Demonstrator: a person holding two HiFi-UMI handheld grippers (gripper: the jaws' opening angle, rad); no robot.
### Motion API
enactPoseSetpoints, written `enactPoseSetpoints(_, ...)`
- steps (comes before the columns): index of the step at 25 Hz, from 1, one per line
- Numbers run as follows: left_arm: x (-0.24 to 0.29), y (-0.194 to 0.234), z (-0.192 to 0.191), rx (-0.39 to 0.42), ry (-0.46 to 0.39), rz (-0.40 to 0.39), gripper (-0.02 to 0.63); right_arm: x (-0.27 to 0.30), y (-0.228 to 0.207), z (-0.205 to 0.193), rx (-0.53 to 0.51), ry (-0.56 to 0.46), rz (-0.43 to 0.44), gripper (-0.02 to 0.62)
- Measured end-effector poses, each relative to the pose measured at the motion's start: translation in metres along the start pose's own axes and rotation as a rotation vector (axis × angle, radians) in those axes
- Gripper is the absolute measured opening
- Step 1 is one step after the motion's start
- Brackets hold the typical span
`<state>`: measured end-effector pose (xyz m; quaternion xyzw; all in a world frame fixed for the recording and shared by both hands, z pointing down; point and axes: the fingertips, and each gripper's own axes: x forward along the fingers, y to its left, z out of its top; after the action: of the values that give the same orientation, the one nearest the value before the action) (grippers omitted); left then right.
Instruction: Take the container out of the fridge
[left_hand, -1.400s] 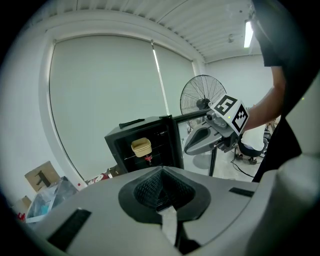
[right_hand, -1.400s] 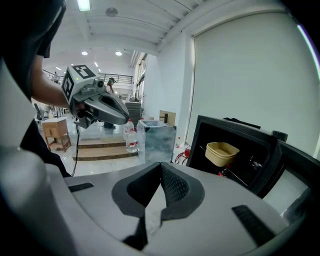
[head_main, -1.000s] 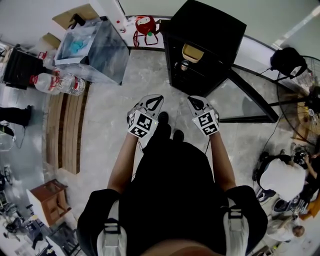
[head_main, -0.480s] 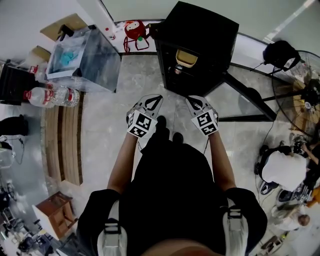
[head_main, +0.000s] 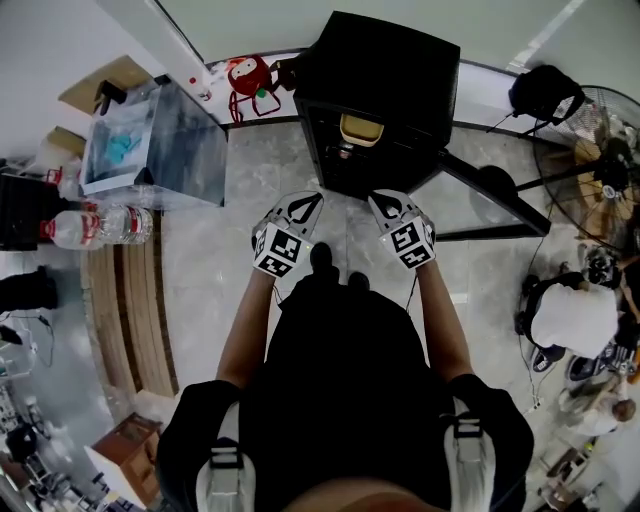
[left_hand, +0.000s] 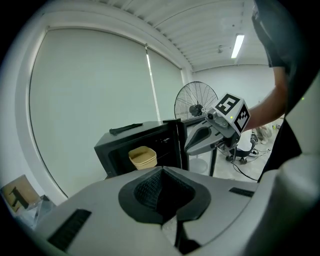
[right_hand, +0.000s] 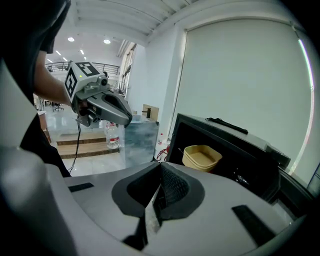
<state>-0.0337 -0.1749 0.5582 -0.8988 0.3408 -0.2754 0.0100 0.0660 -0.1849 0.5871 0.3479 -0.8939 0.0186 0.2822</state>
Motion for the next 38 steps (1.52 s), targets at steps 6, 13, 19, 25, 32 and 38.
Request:
enactPoseSetpoints(6,0.016,0.028,0.0,0.02,-0.025,-0.051,0.019,0.018,-0.016,0.016,0.035,0.006,-0.063,-0.002)
enactPoseSetpoints(13,0.032,0.056,-0.001,0.041,-0.048,-0.106,0.019,0.044,-0.027,0.026,0.021,0.019,-0.102,-0.002)
enactPoseSetpoints(19,0.043,0.071,-0.006,0.067,-0.065,-0.156,0.018,0.06,-0.03,0.029,0.056,0.039,-0.138,0.002)
enactPoseSetpoints(25,0.052,0.083,-0.012,0.063,-0.071,-0.17,0.02,0.07,-0.036,0.034,0.06,0.025,-0.152,0.006)
enactPoseSetpoints(32,0.056,0.082,-0.009,0.061,-0.068,-0.164,0.018,0.071,-0.055,0.034,0.046,0.035,-0.154,0.027)
enactPoseSetpoints(38,0.057,0.095,-0.004,0.015,-0.079,-0.103,0.018,0.079,-0.061,0.039,-0.018,0.055,-0.102,0.052)
